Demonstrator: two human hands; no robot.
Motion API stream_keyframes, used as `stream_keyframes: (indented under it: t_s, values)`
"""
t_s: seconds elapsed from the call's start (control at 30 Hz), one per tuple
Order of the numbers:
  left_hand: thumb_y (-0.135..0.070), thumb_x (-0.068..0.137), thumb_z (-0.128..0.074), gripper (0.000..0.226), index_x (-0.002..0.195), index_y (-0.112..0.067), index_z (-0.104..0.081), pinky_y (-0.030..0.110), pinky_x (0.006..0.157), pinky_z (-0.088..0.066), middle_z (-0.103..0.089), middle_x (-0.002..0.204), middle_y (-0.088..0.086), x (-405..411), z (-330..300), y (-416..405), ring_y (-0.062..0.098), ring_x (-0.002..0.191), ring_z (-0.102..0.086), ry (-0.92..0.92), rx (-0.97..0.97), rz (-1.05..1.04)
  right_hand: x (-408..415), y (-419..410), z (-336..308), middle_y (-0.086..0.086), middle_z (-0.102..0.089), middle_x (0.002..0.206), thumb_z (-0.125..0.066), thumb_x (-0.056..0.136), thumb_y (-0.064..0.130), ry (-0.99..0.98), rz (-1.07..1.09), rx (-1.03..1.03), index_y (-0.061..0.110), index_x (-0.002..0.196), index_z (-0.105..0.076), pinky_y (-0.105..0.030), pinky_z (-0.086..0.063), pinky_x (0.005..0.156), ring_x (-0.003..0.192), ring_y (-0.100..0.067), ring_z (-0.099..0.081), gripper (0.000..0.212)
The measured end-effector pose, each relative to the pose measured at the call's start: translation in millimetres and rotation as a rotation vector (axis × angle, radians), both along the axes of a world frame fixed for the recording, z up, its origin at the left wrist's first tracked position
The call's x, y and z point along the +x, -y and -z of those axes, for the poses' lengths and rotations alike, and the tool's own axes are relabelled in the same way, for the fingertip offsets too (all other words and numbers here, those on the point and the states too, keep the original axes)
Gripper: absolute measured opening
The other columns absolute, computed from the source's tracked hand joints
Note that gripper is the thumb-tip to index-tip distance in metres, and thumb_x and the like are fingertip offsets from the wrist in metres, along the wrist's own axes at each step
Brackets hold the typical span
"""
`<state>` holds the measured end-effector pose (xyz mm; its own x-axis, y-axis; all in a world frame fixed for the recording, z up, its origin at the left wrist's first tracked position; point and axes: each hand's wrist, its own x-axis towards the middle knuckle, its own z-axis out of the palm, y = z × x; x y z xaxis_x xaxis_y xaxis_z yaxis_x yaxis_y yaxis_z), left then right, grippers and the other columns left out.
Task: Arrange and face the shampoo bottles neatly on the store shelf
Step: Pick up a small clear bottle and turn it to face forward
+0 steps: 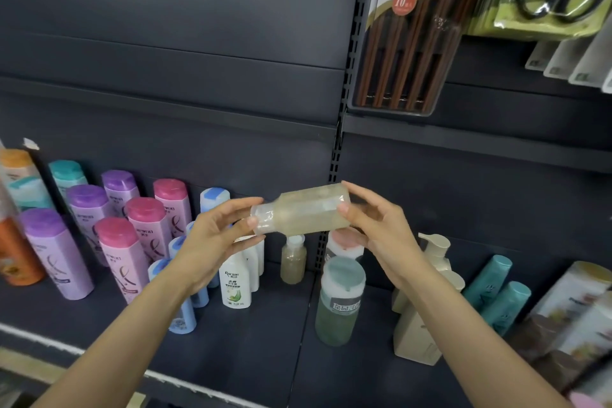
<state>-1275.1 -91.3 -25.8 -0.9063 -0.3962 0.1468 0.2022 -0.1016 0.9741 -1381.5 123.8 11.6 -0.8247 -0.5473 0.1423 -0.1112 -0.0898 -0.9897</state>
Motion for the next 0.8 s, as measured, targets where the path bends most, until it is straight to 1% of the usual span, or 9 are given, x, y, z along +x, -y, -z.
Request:
stream_keyframes:
  t_s: [0.1,0.2,0.37,0.43,0.5,0.6,0.67,0.73,0.8]
  values:
    - [-0.013,0.090,-0.057,0.020,0.108,-0.011,-0.066,0.023,0.073,-0.056,-0.070,0.098,0.004,-2.9,-10.6,-0.4,0.018,0.085,-0.068,0.048,-0.090,-0.058,-5.6,0.9,8.7,-0.007,-0.070,0.107,-0.061,0.089,0.029,0.113,-0.027,0.027,0.017,0.117,-0.063,-0.037,-0.055,0.089,0.096,-0.019,-0.069,0.030]
    - [-0.016,0.090,-0.058,0.017,0.102,-0.009,-0.067,0.024,0.073,-0.058,-0.069,0.096,0.010,-7.0,-22.5,0.0,0.017,0.078,-0.070,0.092,-0.181,-0.092,-9.5,2.9,19.0,-0.014,-0.067,0.112,-0.058,0.091,0.030,0.242,-0.078,0.025,0.011,0.115,-0.062,-0.031,-0.057,0.082,0.100,-0.022,-0.068,0.032]
    - [-0.014,0.090,-0.060,0.017,0.106,-0.017,-0.066,0.026,0.085,-0.055,-0.068,0.097,0.003,-14.6,-30.6,1.2,0.014,0.090,-0.066,0.137,-0.309,-0.151,-16.0,6.9,27.5,-0.014,-0.066,0.116,-0.065,0.085,0.014,0.328,-0.124,-0.085,0.010,0.121,-0.057,-0.032,-0.057,0.083,0.103,-0.027,-0.067,0.037]
    - [-0.018,0.089,-0.063,0.020,0.108,-0.020,-0.064,0.028,0.090,-0.053,-0.069,0.101,0.001,-17.4,-31.0,2.7,0.014,0.095,-0.067,0.147,-0.245,-0.176,-17.5,10.0,29.9,-0.013,-0.068,0.112,-0.064,0.085,0.010,0.330,-0.111,-0.148,0.010,0.121,-0.055,-0.032,-0.057,0.084,0.103,-0.028,-0.066,0.037]
    - [-0.021,0.087,-0.064,0.020,0.106,-0.017,-0.067,0.025,0.088,-0.053,-0.071,0.103,0.005,-18.0,-34.1,4.5,0.016,0.095,-0.069,0.159,-0.193,-0.161,-19.3,12.6,30.2,-0.011,-0.069,0.110,-0.064,0.085,0.010,0.334,-0.105,-0.174,0.009,0.120,-0.056,-0.030,-0.057,0.083,0.103,-0.028,-0.067,0.036]
    - [-0.019,0.085,-0.067,0.012,0.095,-0.014,-0.071,0.022,0.072,-0.058,-0.071,0.095,0.011,-17.9,-39.3,4.2,0.021,0.082,-0.072,0.192,-0.189,-0.129,-24.3,14.5,31.8,-0.009,-0.070,0.109,-0.066,0.082,0.017,0.330,-0.121,-0.153,0.009,0.121,-0.058,-0.030,-0.056,0.084,0.102,-0.026,-0.067,0.040]
    - [-0.016,0.083,-0.069,0.007,0.089,-0.014,-0.071,0.025,0.071,-0.059,-0.071,0.090,0.011,-21.4,-39.8,4.9,0.021,0.075,-0.072,0.203,-0.188,-0.177,-28.9,16.7,36.0,-0.007,-0.070,0.110,-0.064,0.084,0.019,0.299,-0.133,-0.109,0.012,0.121,-0.059,-0.028,-0.055,0.087,0.104,-0.022,-0.067,0.038]
    - [-0.016,0.081,-0.071,0.005,0.086,-0.016,-0.072,0.029,0.075,-0.059,-0.072,0.085,0.007,-27.2,-38.6,5.9,0.020,0.075,-0.072,0.198,-0.203,-0.244,-34.0,20.1,40.9,-0.005,-0.070,0.112,-0.064,0.086,0.021,0.201,-0.123,0.014,0.015,0.122,-0.060,-0.028,-0.052,0.093,0.105,-0.016,-0.066,0.036]
    - [-0.017,0.080,-0.073,0.004,0.081,-0.021,-0.073,0.028,0.075,-0.058,-0.071,0.078,0.006,-33.6,-34.4,6.3,0.017,0.072,-0.071,0.182,-0.284,-0.278,-42.4,22.8,45.6,-0.001,-0.067,0.116,-0.067,0.085,0.027,0.019,-0.051,0.226,0.019,0.122,-0.061,-0.028,-0.048,0.098,0.107,-0.011,-0.063,0.038]
